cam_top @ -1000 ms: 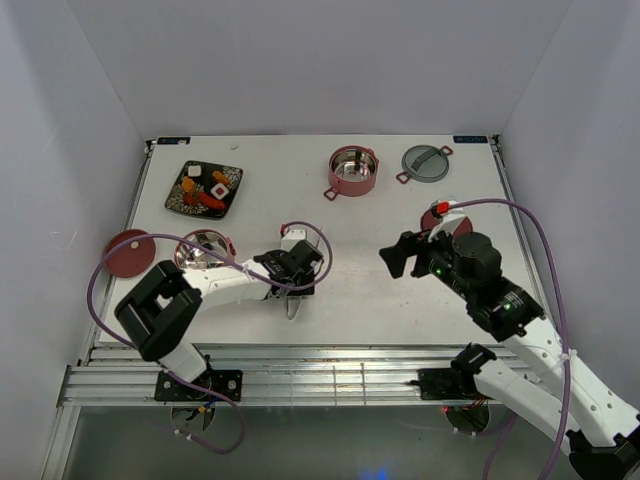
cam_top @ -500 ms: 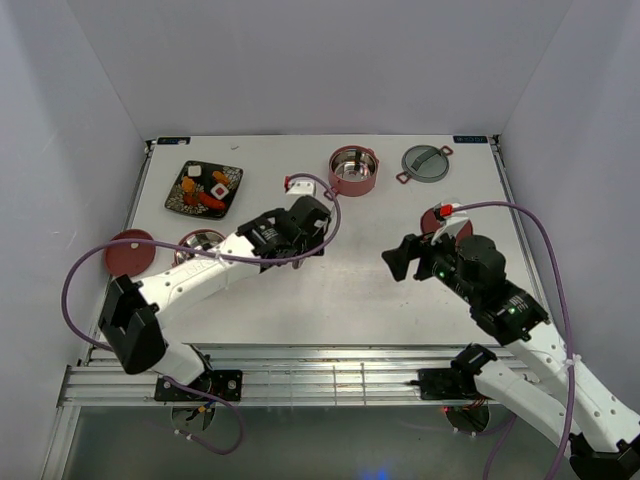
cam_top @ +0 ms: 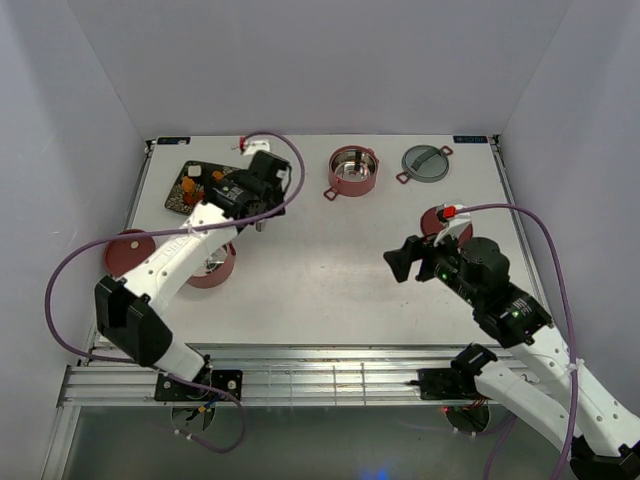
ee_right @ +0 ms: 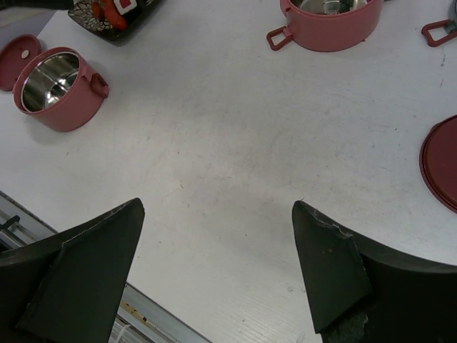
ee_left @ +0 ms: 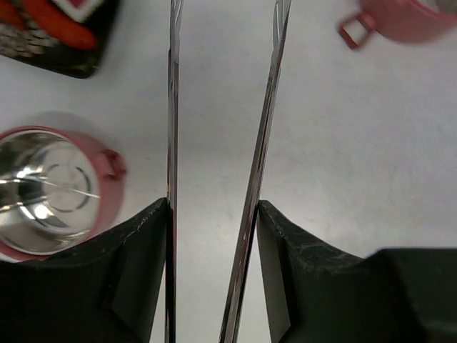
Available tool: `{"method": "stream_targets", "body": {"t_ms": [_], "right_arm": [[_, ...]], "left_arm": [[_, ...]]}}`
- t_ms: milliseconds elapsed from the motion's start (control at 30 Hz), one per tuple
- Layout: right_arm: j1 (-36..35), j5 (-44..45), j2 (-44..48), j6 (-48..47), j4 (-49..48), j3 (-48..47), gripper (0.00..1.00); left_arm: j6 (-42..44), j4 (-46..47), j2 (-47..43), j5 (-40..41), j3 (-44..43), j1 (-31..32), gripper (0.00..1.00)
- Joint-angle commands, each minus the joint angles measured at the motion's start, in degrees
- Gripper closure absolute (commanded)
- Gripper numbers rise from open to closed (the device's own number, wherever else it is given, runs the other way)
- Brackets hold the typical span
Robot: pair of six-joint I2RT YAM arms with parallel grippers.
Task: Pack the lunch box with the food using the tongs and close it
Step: Pick up the clamp at the center of the board, then pick up the fake food from the plate.
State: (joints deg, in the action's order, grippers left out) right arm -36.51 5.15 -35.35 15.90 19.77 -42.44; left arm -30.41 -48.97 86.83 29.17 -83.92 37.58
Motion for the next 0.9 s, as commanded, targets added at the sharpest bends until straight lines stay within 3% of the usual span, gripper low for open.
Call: {"method": "stream_targets", "body": {"t_ms": [0, 333, 867], "right_arm": [[-0.31, -0.93, 0.90, -1.22, -1.14, -0.11, 0.10], [-0.32, -4.53, 0.90, -1.40, -3.33, 1.30, 0.10], [-0.40, -6.38, 2.48, -1.84, -3.69, 1.57, 0.10]], "left_arm": [[3.69, -1.22, -1.93, 1.42, -2.21, -6.19, 0.40], [4.40, 2.30, 0.01, 1.95, -0.19, -16.48, 0.41], [4.57, 7.22, 2.12, -0.60, 6.92, -20.79, 0.41]]}}
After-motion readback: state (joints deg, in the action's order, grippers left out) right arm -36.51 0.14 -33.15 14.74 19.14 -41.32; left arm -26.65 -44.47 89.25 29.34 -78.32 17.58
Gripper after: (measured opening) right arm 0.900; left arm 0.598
